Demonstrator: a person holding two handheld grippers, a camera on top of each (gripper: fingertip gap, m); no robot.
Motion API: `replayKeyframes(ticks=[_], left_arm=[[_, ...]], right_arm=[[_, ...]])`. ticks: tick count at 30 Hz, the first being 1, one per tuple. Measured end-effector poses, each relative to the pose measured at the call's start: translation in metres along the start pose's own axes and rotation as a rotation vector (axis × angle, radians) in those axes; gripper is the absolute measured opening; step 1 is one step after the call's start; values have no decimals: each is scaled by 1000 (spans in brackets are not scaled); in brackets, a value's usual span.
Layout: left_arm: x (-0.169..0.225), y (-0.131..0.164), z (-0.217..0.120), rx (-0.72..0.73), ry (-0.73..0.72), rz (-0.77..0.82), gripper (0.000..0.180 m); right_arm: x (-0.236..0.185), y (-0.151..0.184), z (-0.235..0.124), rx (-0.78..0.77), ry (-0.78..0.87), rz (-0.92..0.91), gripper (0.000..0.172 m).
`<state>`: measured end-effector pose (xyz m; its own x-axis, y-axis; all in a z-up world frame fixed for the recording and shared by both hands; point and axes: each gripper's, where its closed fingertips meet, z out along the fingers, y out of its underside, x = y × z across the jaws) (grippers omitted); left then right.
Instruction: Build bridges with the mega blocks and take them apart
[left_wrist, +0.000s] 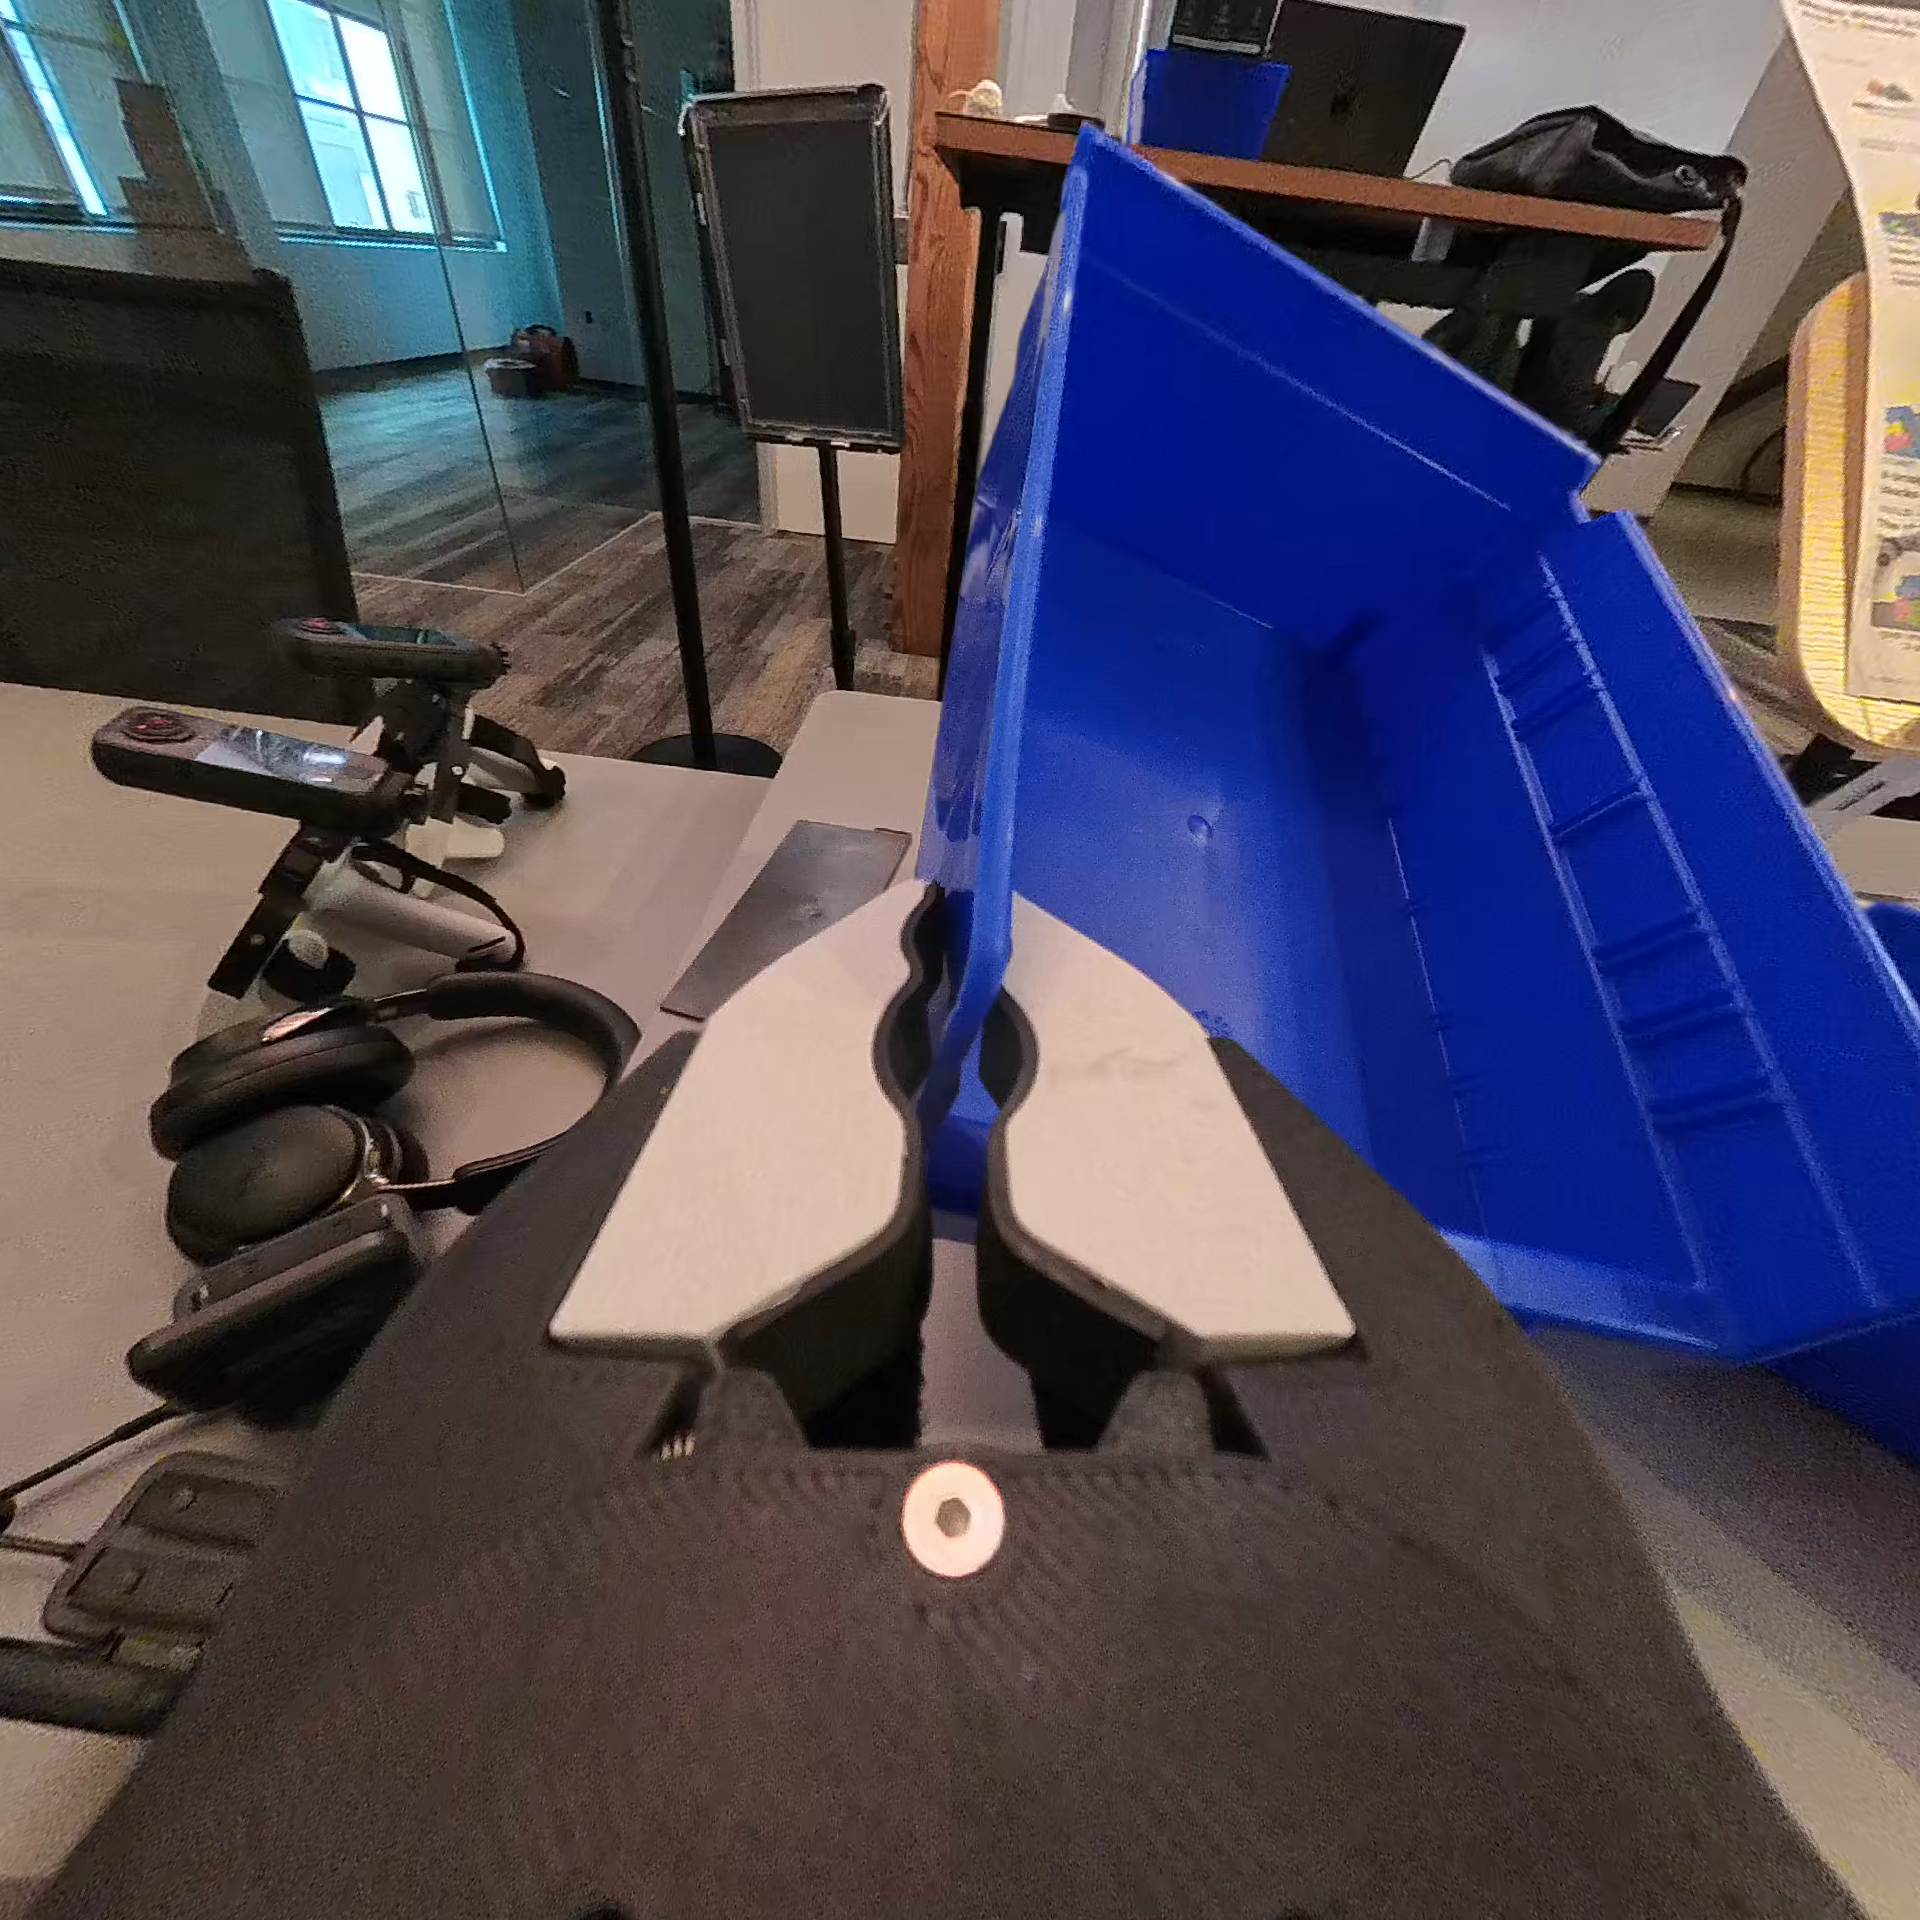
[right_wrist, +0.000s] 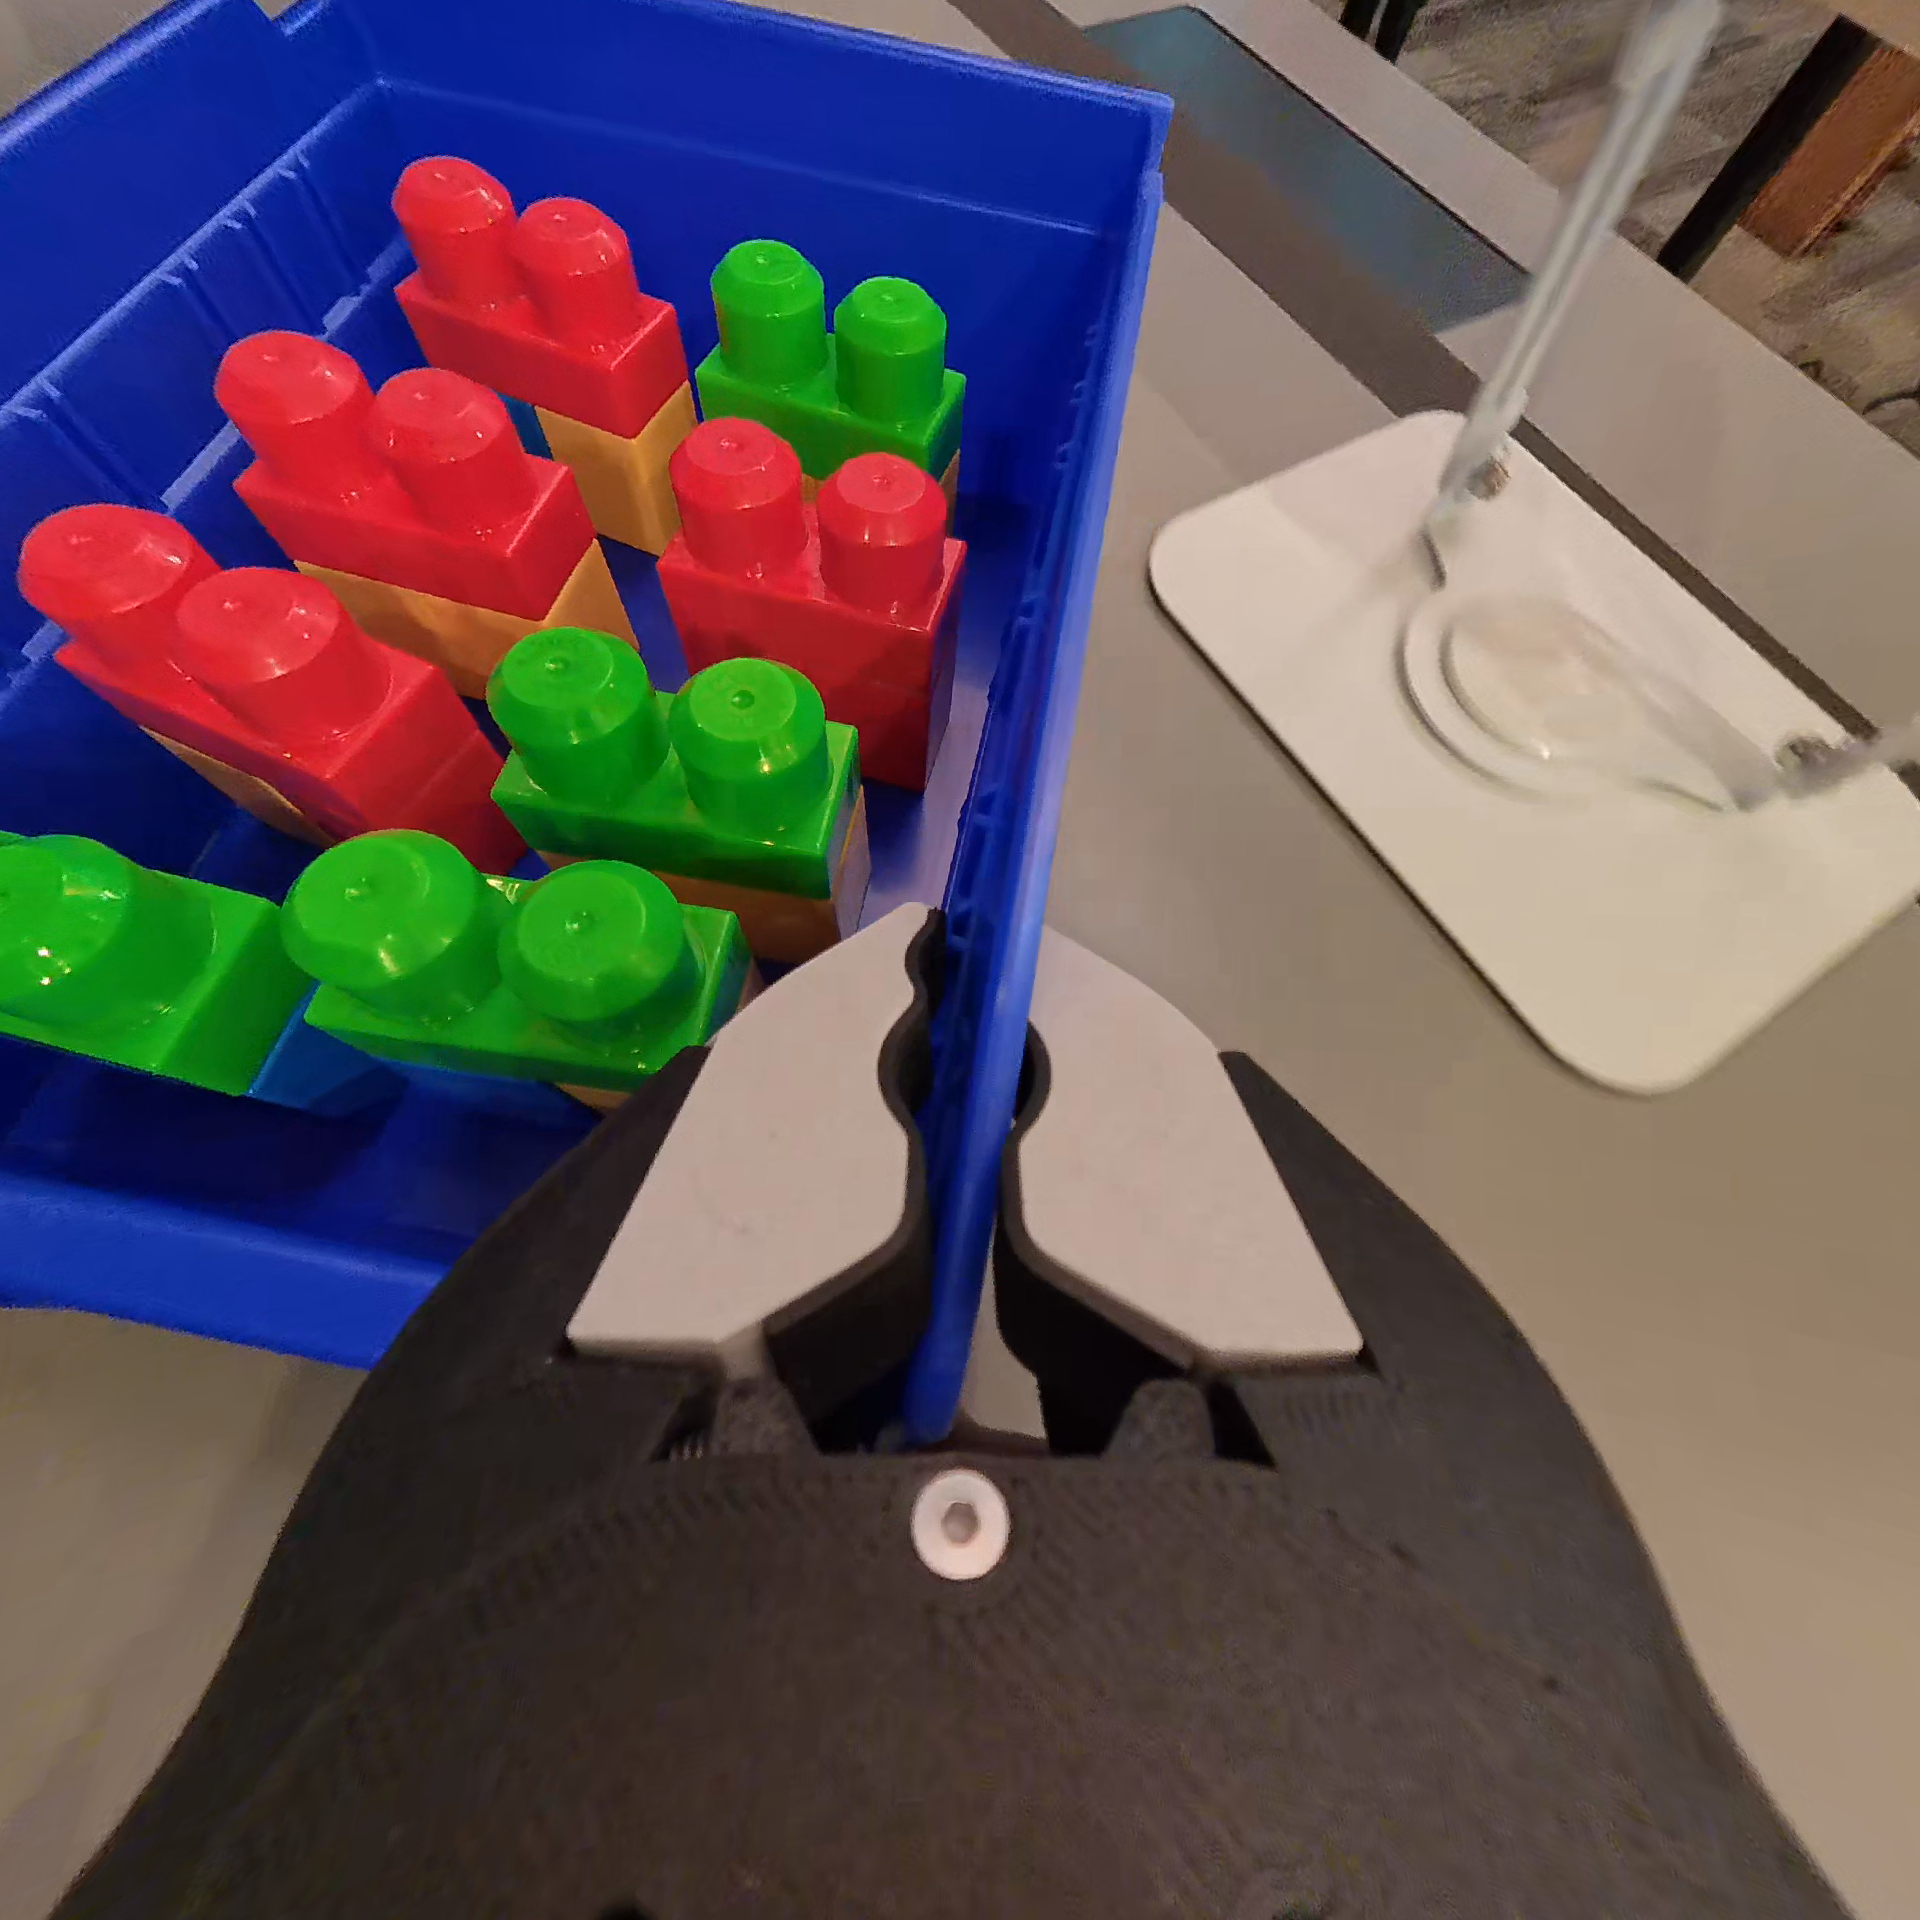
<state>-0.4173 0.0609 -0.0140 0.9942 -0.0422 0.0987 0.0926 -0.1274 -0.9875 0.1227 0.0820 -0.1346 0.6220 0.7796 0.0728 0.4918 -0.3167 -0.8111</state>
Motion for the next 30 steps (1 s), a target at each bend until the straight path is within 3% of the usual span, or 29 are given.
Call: replayKeyframes(ticks=[7,14,17,19,21,30], left_arm=[[-20,-2,-13,16,-46,-36,5],[-38,-5,-23,58,-58,-95,5],[-43,-4,-28,65,-56,-110,5],[-46,-4,-29,69,-57,-118,5],[-46,-3,-30,72,-52,-126,5],[-36,-3,-28,57,-30,-116,5]], right_arm=[[-2,-53,85,21,81,63,7],[18,-92,146,59,228,220,8],[-7,-113,164,124,97,371,38],[-33,-122,166,157,-2,419,53],[-50,-124,162,179,-5,372,54],[-93,-128,131,315,7,165,37]])
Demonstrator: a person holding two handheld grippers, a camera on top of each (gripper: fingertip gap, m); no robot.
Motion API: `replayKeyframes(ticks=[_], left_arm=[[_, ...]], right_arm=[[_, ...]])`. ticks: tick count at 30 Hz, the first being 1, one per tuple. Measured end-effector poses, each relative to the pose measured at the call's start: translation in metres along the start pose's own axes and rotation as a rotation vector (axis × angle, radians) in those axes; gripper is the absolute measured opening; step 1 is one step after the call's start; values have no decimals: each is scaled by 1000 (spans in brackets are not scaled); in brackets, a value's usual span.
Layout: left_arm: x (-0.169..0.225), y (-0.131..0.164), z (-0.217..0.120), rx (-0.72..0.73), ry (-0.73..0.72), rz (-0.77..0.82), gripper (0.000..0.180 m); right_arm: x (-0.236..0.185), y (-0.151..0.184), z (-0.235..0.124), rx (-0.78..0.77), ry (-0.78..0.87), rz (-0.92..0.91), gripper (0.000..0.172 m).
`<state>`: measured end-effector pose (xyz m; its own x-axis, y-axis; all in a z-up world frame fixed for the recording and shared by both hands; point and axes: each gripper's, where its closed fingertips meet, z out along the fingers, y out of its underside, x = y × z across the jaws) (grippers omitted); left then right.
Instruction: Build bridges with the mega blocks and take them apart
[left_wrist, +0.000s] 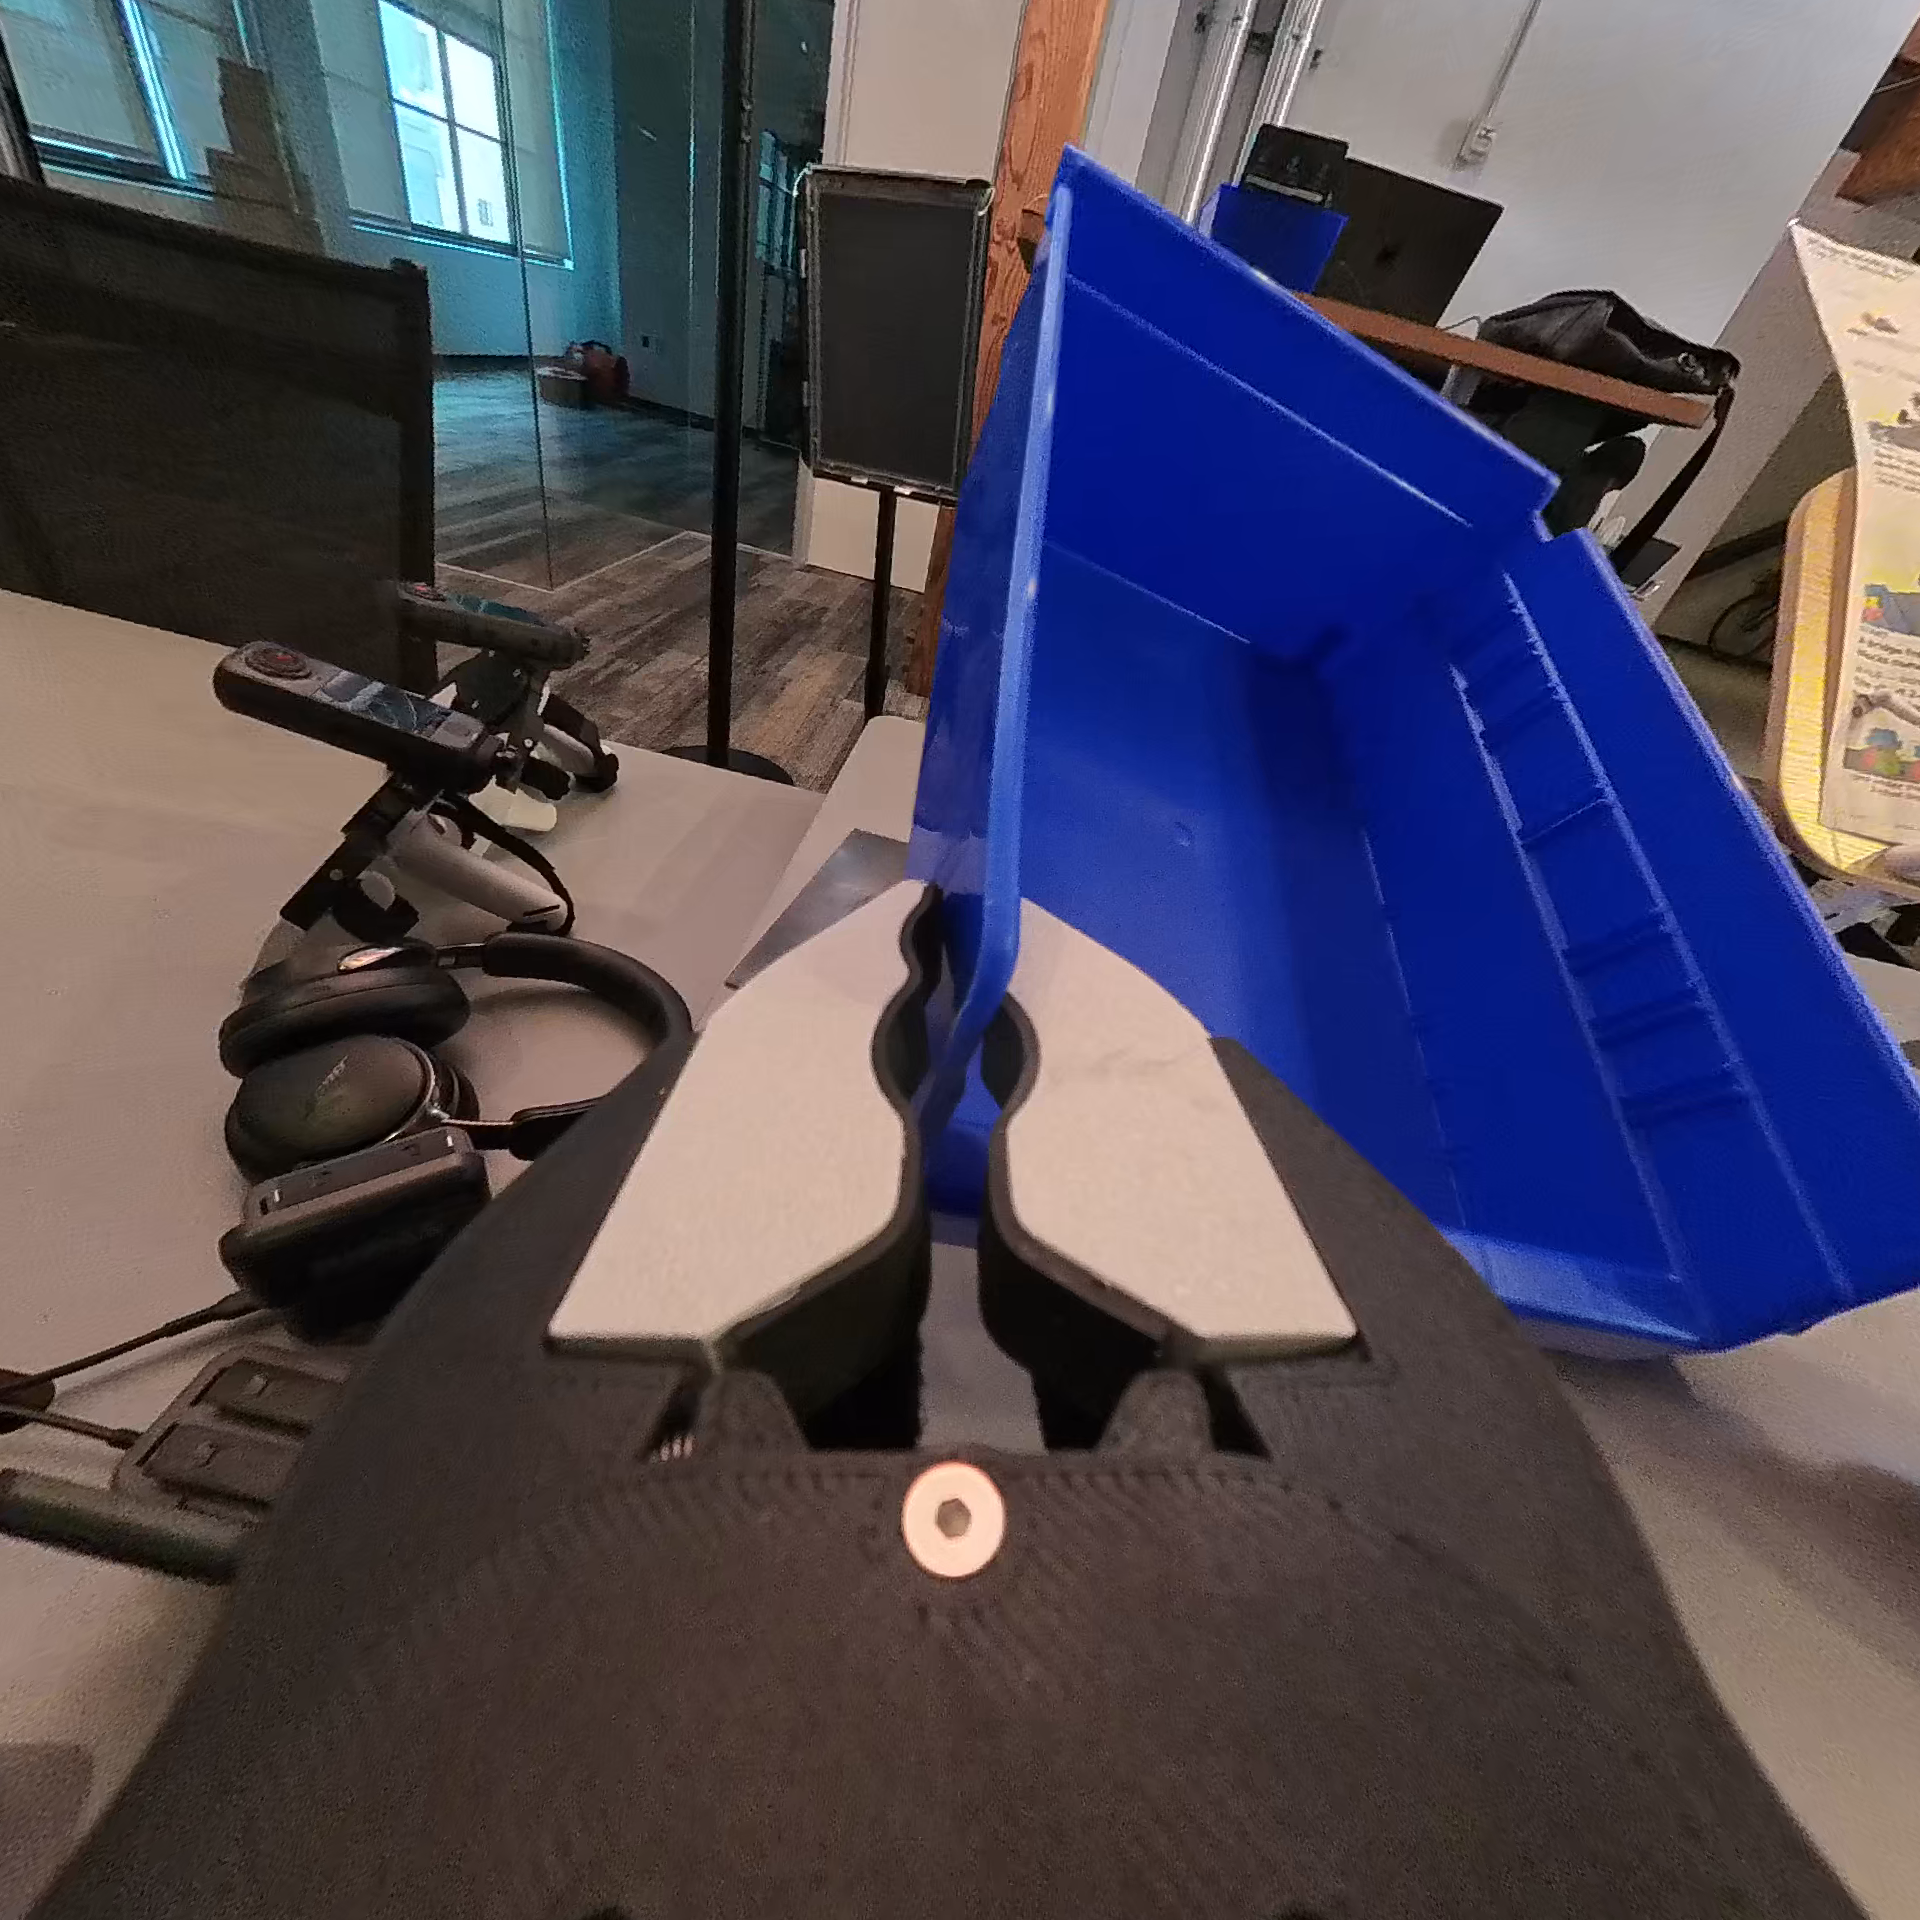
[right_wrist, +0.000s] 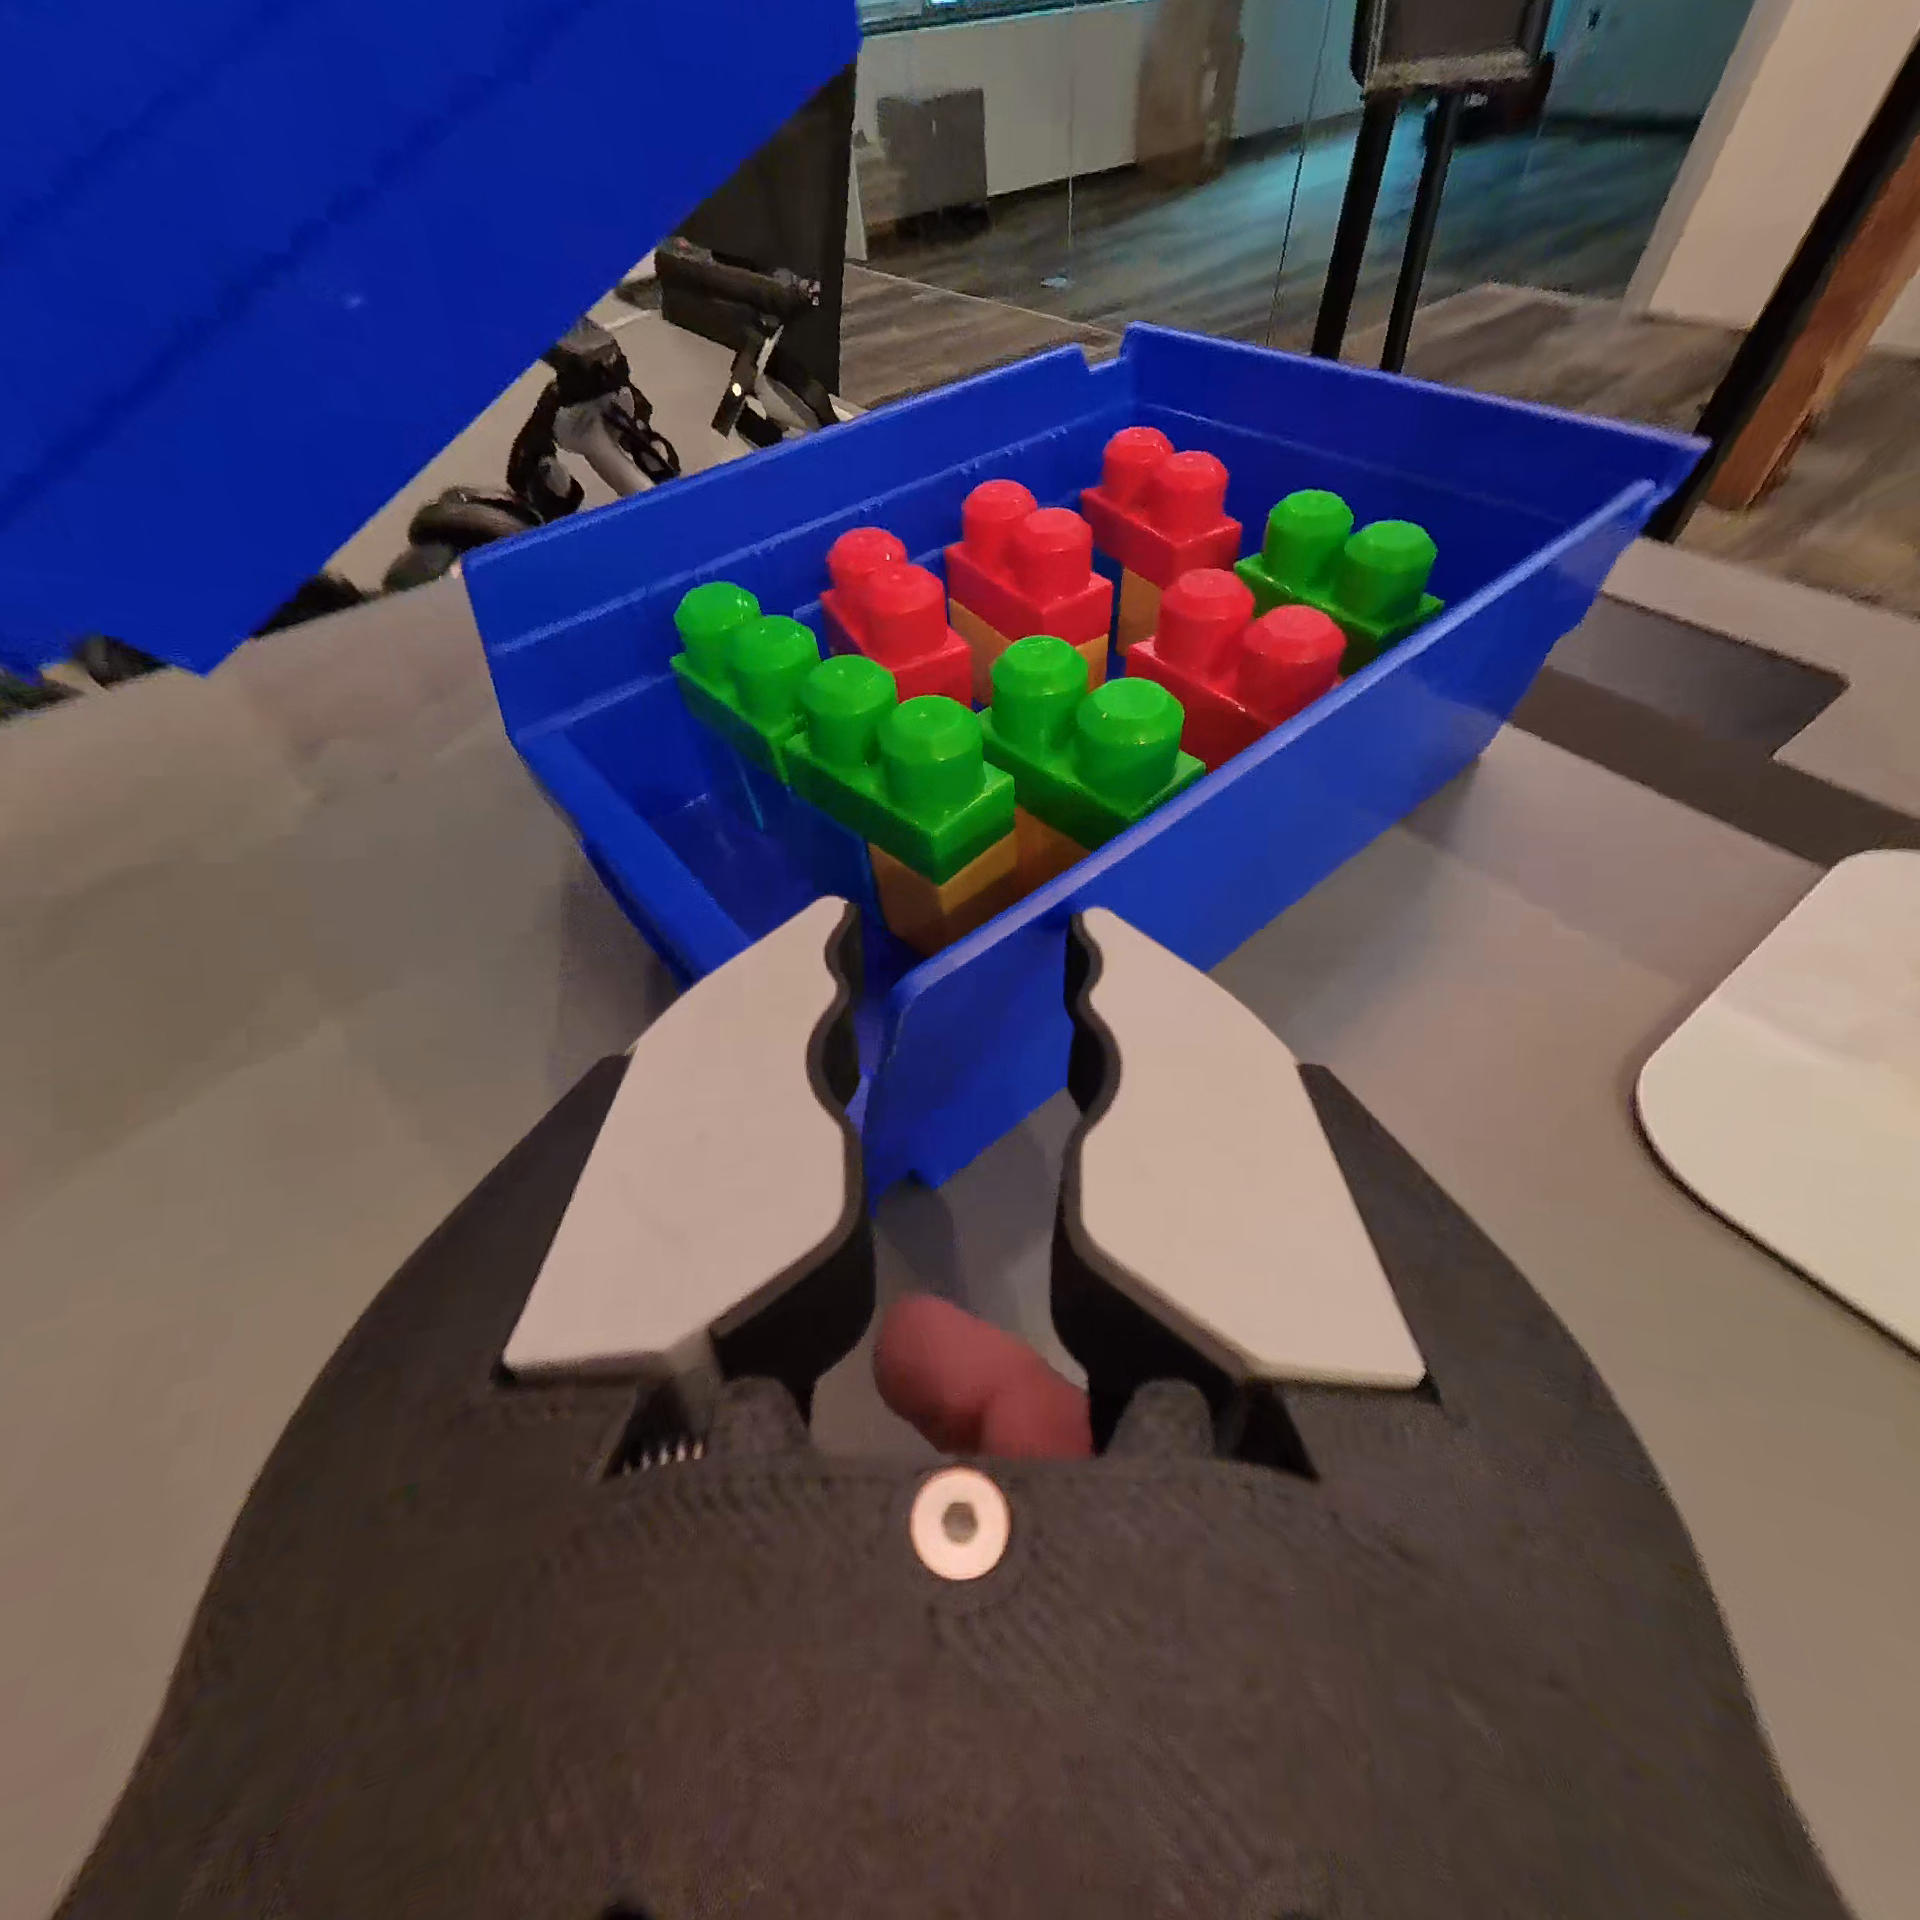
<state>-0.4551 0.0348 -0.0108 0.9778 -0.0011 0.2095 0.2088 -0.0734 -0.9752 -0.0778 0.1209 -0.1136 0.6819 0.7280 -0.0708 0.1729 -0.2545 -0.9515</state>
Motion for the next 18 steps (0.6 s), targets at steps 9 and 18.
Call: replayKeyframes(ticks=[9,18], left_arm=[[17,-4,4,9,20,10,5],[78,-34,7,89,-34,248,5]], right_arm=[[2,-8,36,37,24,-67,33],[-27,-83,0,184,-248,229,44]])
